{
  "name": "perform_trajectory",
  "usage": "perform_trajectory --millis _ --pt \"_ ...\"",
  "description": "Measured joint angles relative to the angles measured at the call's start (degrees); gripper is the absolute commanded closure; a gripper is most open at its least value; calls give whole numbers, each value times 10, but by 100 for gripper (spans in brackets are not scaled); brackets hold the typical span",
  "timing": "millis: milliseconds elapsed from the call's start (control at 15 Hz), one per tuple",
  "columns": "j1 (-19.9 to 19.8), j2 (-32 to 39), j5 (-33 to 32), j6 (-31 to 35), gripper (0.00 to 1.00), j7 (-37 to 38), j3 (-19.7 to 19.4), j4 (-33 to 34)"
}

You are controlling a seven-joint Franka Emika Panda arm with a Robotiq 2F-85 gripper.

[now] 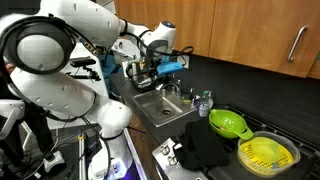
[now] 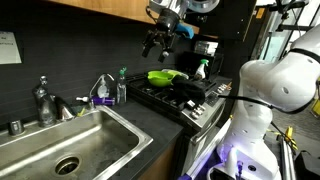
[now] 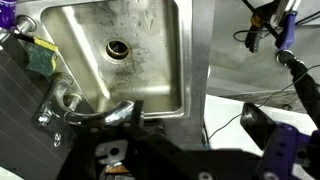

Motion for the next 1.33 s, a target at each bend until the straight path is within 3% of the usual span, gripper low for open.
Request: perform_trajectory --millis 267,800,1067,1333 --pt "-30 39 37 -55 0 -51 1 27" --pt "-40 55 44 -61 0 -58 6 36" --pt "-82 54 101 -55 0 -66 28 35" --pt "-119 32 190 -34 0 -94 17 36"
